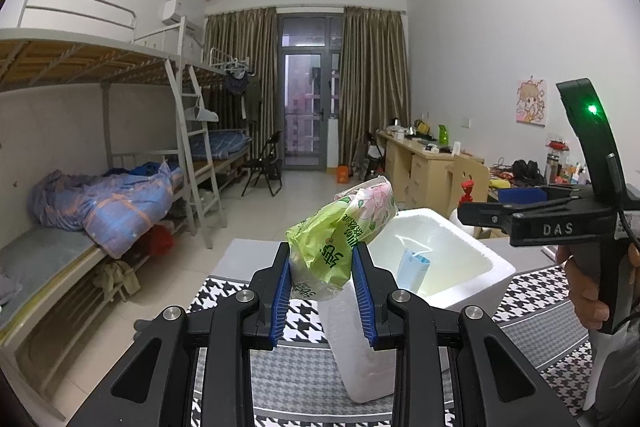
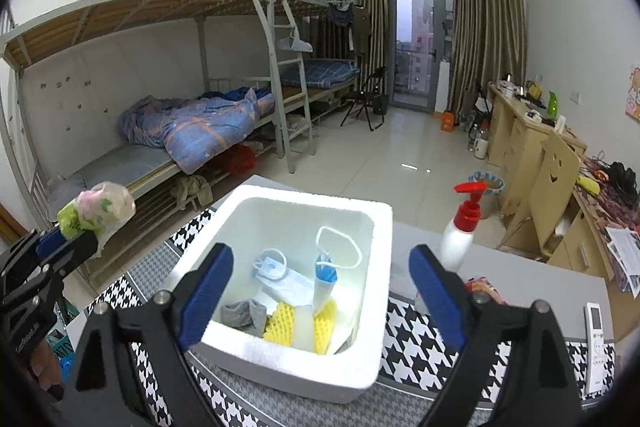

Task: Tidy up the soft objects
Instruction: 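Hold the green packet above the foam box opening with the left tool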

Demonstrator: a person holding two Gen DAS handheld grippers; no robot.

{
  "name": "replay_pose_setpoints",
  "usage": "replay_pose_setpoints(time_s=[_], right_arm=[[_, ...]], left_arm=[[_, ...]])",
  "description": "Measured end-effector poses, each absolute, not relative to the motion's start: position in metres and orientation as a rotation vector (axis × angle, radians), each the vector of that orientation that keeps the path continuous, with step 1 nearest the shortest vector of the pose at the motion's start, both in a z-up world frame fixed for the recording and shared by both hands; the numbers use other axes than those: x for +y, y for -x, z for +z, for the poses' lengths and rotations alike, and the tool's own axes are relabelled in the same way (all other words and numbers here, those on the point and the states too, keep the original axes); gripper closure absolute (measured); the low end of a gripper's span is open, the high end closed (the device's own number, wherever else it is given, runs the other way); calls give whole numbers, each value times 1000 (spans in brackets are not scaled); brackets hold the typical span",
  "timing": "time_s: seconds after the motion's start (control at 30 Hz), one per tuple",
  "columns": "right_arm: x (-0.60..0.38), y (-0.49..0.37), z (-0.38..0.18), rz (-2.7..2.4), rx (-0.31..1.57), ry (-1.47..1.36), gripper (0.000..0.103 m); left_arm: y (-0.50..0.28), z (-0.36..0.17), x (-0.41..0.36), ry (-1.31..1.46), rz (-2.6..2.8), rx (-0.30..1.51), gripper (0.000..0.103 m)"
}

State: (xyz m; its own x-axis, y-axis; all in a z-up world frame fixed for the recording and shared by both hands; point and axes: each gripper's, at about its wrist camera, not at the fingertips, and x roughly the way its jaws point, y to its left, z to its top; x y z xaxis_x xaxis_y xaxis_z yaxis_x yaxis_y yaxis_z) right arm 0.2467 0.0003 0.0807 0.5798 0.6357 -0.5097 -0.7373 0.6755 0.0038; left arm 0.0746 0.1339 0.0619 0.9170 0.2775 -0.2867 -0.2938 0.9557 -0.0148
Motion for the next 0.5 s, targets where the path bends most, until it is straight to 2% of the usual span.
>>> replay_pose_setpoints(time_s=[0.5], right_arm=[[-37, -241, 81, 752, 471, 195, 11]], left_arm=[[-89, 72, 108, 33, 219, 297, 72]])
